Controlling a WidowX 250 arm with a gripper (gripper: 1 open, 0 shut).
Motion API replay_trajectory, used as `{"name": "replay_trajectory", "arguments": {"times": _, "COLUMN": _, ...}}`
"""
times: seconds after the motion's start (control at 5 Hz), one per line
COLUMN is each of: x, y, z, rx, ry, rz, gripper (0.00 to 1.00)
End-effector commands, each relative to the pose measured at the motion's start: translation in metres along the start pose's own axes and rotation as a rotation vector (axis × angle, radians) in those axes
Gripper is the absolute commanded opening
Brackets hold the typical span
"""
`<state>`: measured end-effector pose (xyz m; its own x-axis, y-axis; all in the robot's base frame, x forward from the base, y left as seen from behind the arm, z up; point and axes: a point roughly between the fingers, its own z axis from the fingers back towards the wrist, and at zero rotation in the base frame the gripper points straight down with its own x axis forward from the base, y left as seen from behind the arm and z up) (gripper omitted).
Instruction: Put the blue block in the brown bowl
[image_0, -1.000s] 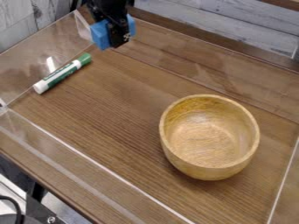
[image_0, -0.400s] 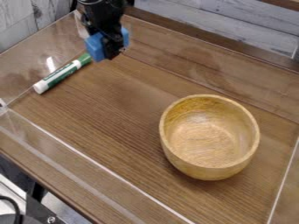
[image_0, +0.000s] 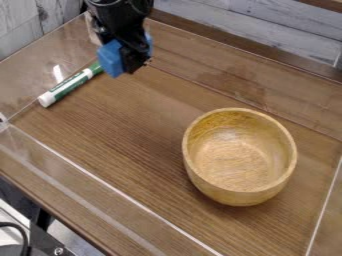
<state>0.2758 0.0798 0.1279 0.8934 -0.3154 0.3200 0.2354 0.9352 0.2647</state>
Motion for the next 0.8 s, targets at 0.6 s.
{"name": "replay_trajectory", "arguments": {"times": 0.6, "x": 0.002, "y": -0.081, "z": 0.048, "rx": -0.034, "ry": -0.053, "rz": 0.059, "gripper": 0.0}}
